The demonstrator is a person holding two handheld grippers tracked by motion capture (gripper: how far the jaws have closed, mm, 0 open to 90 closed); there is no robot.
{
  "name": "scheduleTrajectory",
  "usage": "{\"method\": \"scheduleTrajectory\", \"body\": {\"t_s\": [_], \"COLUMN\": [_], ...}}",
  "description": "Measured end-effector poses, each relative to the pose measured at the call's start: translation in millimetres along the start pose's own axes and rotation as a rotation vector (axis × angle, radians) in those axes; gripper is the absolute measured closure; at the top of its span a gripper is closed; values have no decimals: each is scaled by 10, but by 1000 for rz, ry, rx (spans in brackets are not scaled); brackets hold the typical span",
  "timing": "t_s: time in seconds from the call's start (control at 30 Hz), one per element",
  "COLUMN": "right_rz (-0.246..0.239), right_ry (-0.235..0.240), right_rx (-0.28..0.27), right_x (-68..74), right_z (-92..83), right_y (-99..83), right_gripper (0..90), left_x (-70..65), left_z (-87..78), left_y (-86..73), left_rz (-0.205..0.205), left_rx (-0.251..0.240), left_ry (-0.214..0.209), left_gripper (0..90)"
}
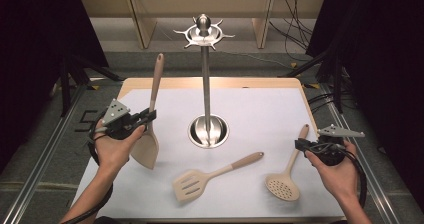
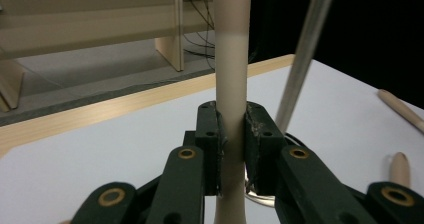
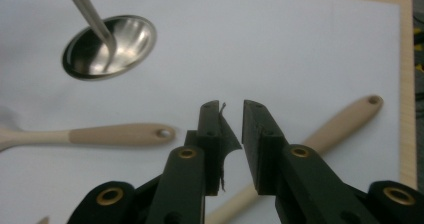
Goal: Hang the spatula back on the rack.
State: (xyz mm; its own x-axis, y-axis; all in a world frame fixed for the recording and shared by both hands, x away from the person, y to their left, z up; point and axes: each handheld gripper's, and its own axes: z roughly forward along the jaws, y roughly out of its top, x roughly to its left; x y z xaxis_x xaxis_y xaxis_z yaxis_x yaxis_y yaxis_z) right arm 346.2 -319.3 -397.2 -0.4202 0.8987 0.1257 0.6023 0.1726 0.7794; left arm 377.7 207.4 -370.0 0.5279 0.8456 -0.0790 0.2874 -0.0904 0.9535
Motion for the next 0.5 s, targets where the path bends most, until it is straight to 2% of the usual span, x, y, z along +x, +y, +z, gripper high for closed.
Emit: {"method": "scheduleTrajectory", "body": {"t_s": [0.03, 0.1, 0.13, 0.2, 0.27, 0.3, 0.33, 0.37, 0.4, 0.47, 0.5], "right_rz": [-11, -25, -11, -17, -25, -46, -30, -30, -45, -34, -46], "right_ry": [15, 9, 26, 43, 59, 61, 65, 69, 72, 77, 80], "right_rx": [-8, -20, -34, -47, -62, -73, -67, -72, -97, -85, -95], "right_x": [48, 68, 165, 227, 268, 277, 309, 326, 332, 355, 364], "right_z": [-9, -9, -17, -16, -14, -10, -11, -11, 1, -5, 0], "right_y": [24, 38, 81, 130, 170, 192, 213, 232, 249, 268, 288], "right_gripper": [785, 782, 778, 771, 770, 770, 770, 770, 769, 769, 769], "left_x": [-24, -70, -126, -189, -252, -277, -309, -328, -357, -388, -425], "left_z": [2, 6, 12, 23, 39, 49, 55, 56, 67, 86, 100], "left_y": [-6, -12, -15, -6, 13, 24, 36, 46, 54, 58, 65], "left_rz": [3, 5, 13, 22, 30, 37, 39, 60, 64, 60, 65], "left_rx": [-3, -5, -16, -28, -28, -28, -23, -15, -17, -26, -22], "left_ry": [-8, -14, -24, -33, -40, -50, -55, -61, -69, -77, -85], "left_gripper": [780, 780, 780, 780, 780, 780, 780, 780, 780, 780, 780]}}
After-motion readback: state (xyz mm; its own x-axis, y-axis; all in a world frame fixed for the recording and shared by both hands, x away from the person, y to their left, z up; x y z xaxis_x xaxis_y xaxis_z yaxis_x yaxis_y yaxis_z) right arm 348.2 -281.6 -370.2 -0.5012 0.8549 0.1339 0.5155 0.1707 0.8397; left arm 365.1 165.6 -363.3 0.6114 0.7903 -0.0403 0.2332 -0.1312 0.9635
